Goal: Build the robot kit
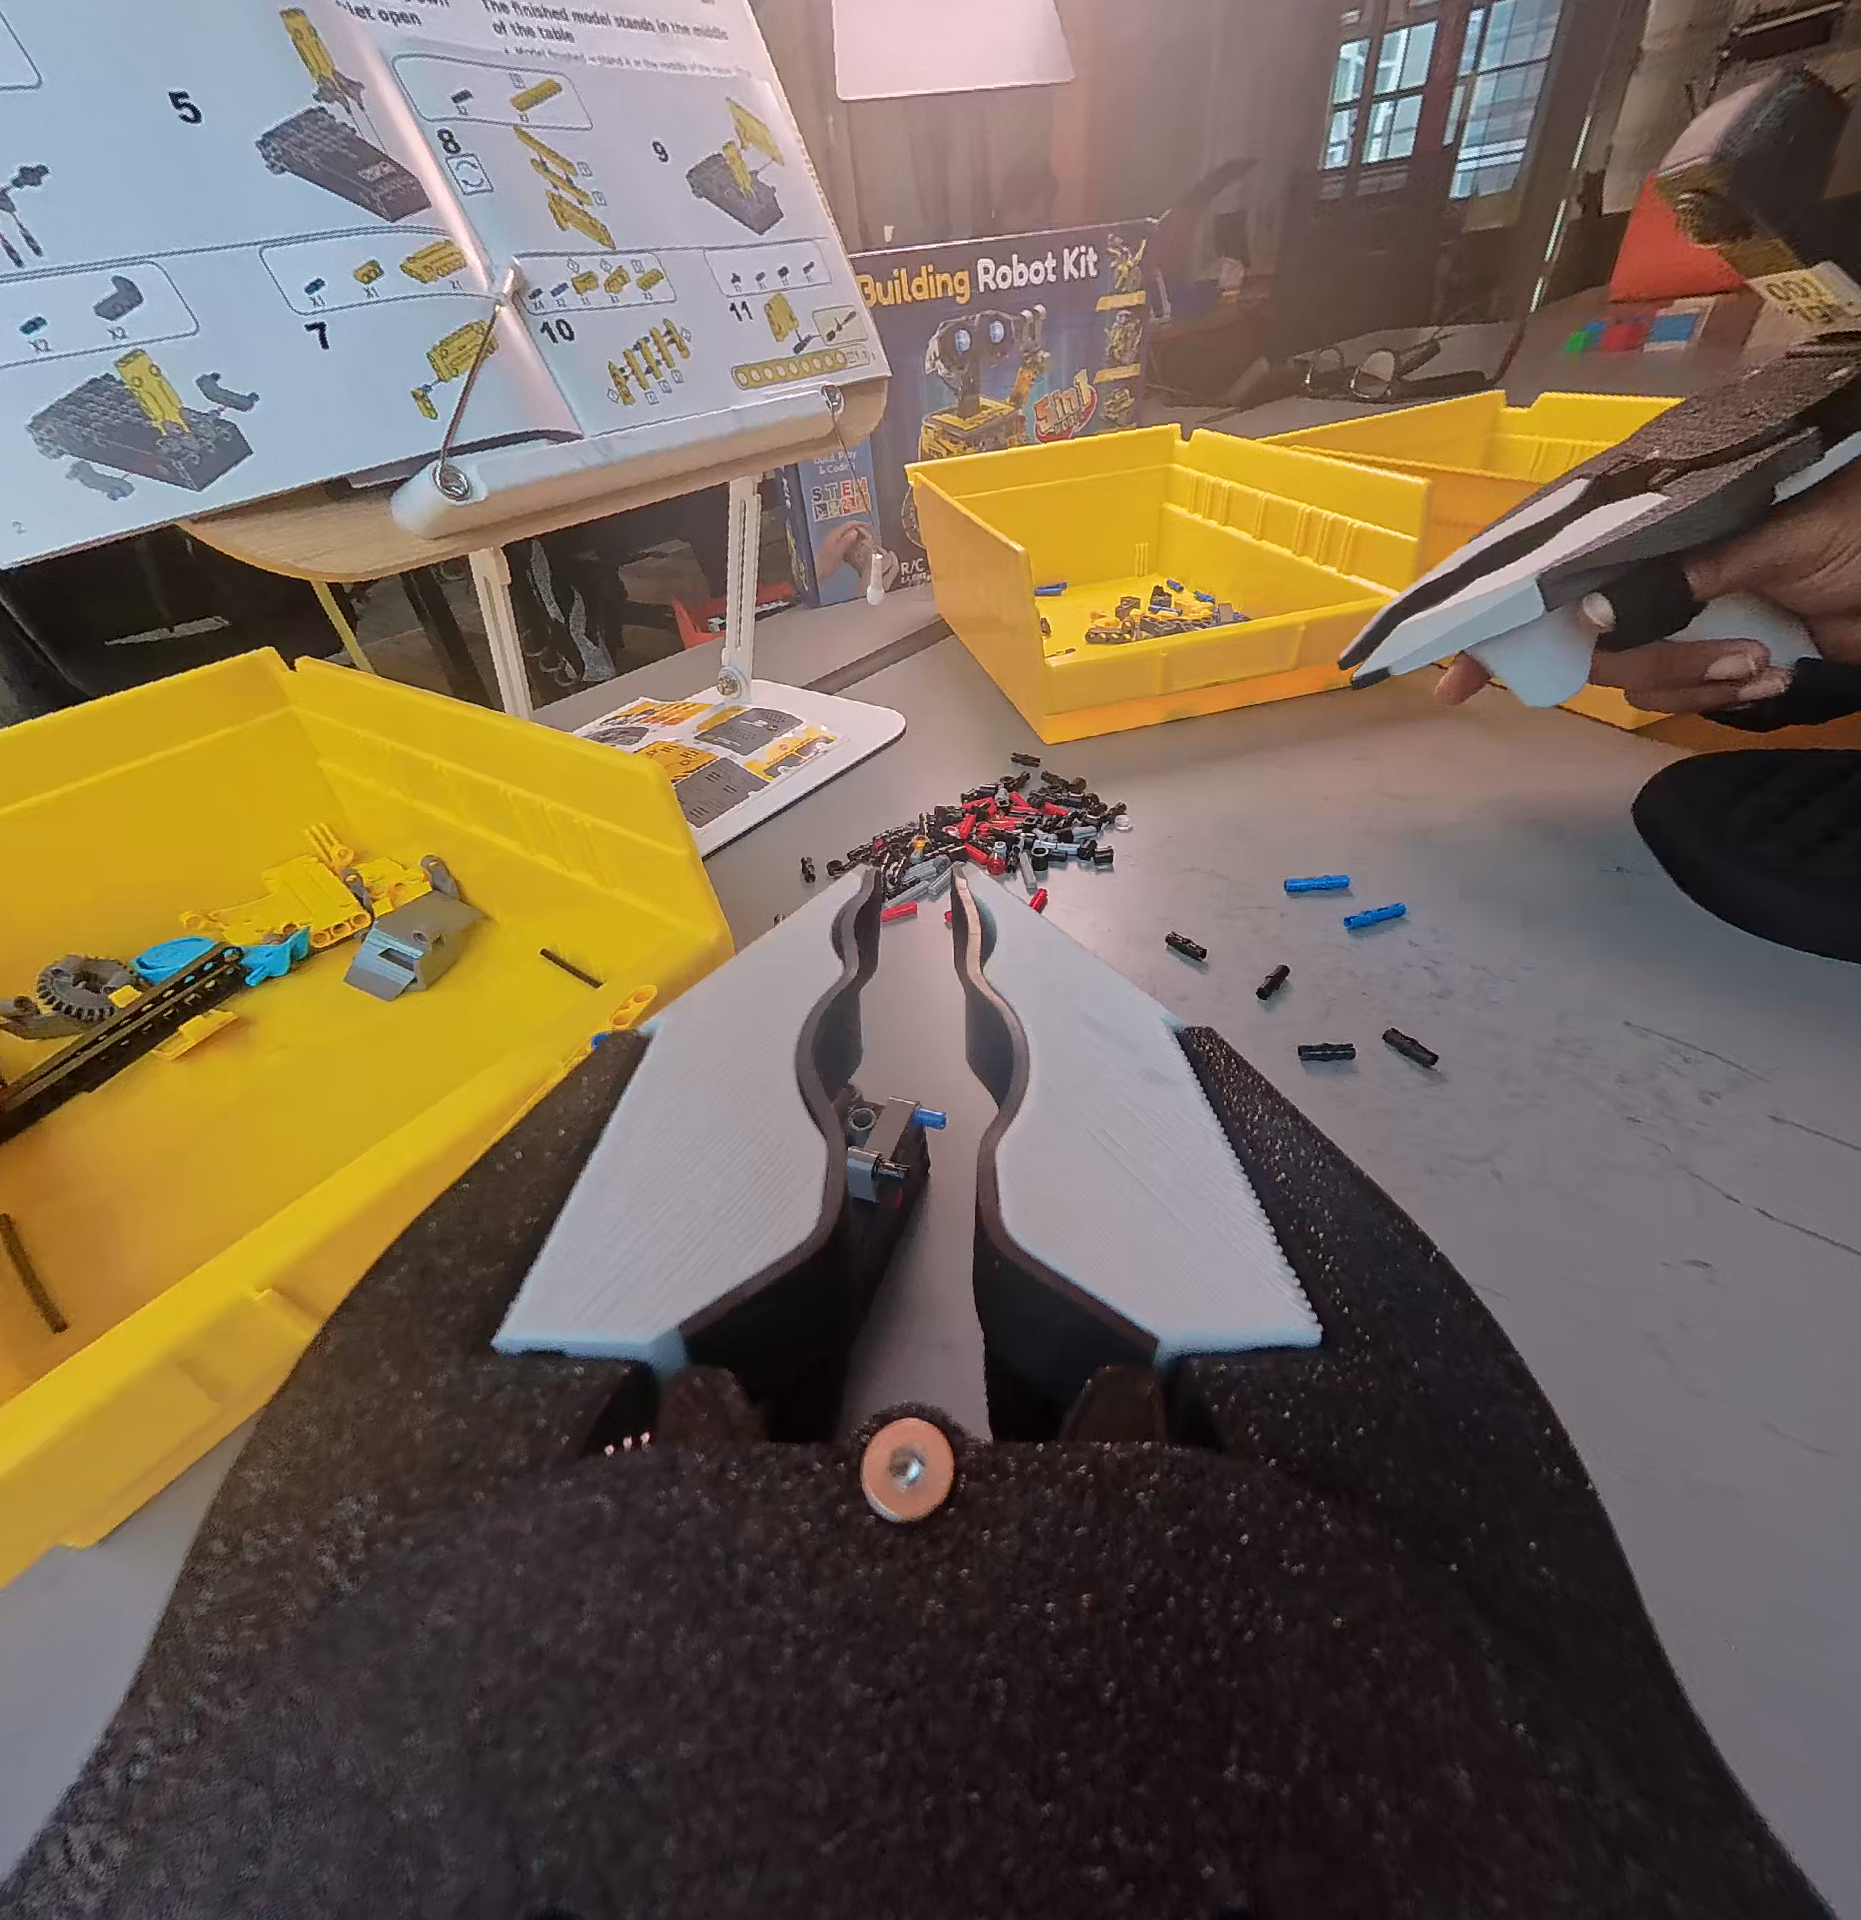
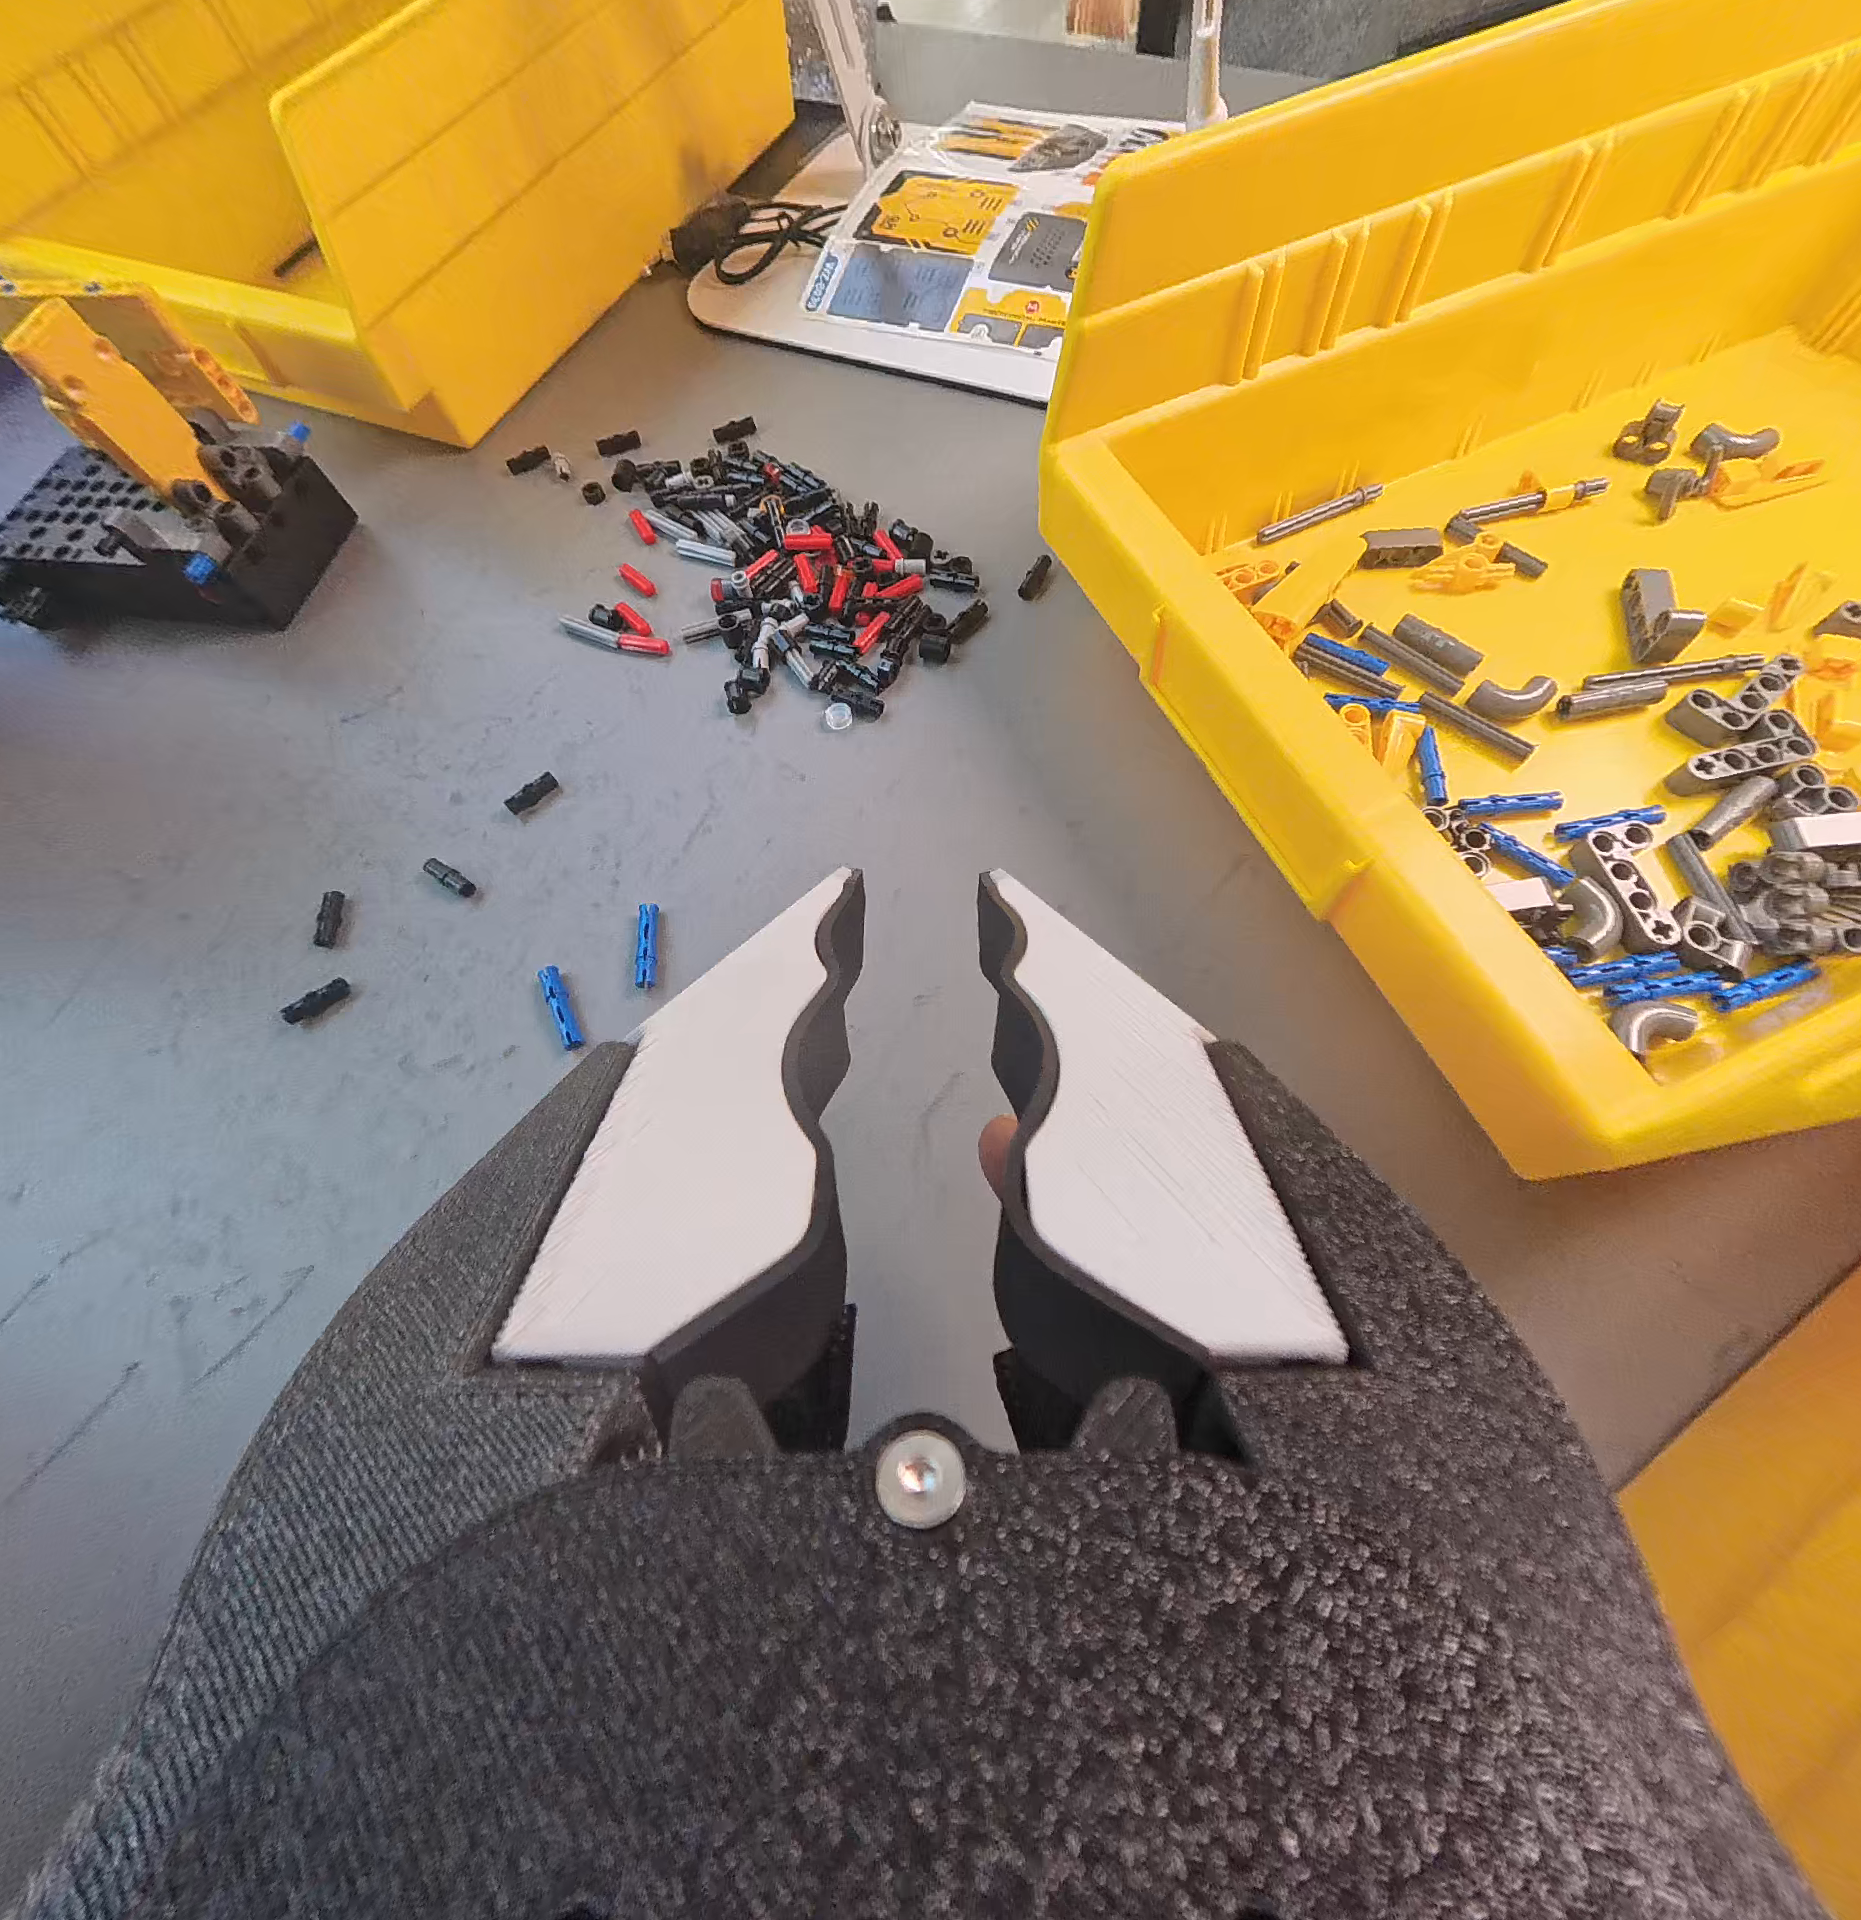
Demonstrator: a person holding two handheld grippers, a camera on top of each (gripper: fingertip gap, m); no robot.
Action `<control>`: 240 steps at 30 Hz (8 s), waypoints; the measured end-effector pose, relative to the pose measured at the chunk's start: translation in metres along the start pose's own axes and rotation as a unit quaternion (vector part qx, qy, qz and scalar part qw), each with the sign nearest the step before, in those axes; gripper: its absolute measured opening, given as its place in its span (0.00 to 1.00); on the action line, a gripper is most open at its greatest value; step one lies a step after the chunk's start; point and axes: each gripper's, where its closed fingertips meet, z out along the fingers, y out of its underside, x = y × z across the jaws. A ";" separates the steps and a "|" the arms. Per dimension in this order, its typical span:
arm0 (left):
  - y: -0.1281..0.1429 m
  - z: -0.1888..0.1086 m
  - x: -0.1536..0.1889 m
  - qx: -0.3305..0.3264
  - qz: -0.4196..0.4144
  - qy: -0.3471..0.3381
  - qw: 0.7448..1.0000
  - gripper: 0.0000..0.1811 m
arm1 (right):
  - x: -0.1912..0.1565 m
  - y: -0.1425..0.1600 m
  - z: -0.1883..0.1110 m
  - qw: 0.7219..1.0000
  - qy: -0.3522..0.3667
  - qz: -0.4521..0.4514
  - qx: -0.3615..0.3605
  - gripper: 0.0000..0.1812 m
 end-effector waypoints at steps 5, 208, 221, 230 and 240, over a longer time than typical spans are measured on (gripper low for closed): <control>0.004 0.002 -0.006 0.001 -0.023 -0.005 1.000 0.07 | -0.018 -0.028 -0.009 0.998 -0.016 -0.013 0.053 0.12; -0.047 0.023 0.064 -0.063 0.196 0.144 0.968 0.06 | -0.208 -0.101 -0.007 0.793 -0.265 -0.546 0.056 0.12; -0.008 0.033 0.057 -0.079 0.256 0.087 0.960 0.06 | -0.198 -0.093 0.023 0.893 -0.280 -0.314 0.158 0.04; 0.009 0.025 0.100 -0.065 0.119 0.255 0.957 0.06 | -0.204 -0.057 0.019 0.878 -0.362 -0.287 0.125 0.15; 0.023 -0.002 0.138 -0.126 -0.058 0.456 0.879 0.06 | -0.235 -0.019 -0.007 0.813 -0.409 -0.401 0.103 0.28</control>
